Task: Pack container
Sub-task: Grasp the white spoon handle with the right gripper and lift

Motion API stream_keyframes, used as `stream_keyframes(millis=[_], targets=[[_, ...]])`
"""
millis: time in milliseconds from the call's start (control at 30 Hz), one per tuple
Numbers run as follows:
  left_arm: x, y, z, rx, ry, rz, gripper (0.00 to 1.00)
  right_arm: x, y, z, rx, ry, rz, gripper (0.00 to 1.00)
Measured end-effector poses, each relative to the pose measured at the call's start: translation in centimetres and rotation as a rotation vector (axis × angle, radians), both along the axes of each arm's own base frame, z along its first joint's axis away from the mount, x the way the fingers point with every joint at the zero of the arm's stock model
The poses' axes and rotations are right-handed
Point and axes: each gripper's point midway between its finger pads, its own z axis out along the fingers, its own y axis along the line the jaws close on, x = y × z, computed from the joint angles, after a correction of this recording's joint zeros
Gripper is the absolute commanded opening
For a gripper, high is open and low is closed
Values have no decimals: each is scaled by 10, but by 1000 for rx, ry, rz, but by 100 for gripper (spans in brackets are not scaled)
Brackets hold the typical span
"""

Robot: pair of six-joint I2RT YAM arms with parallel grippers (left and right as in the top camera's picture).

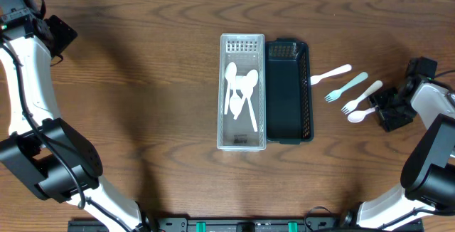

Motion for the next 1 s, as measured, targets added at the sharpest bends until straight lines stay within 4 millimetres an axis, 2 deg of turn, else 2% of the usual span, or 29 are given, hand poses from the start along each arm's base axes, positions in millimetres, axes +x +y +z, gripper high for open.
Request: stream_keyframes(millis=[133,267,400,567,700,800,900,1000], targets=[[0,0,0,0,0,0,98,-2,-1,-1,-3,10,-18,55],[0,0,0,0,0,0,98,0,-3,-1,-7,13,-25,34],[0,0,0,0,0,0,98,-7,-4,-7,-16,56,-28,21],[0,0,0,0,0,0,98,-11,-5,-7,-24,74,-25,16],[0,0,0,0,0,0,98,-12,-5,-6,-25,83,-5,5],[0,0,0,0,0,0,98,-14,-4,-3,-15,116,38,1],[0,0,0,0,0,0,98,3,-3,14,-33,96,129,1],[0,0,0,0,0,0,98,44,2,46,-100,-4,275,1]])
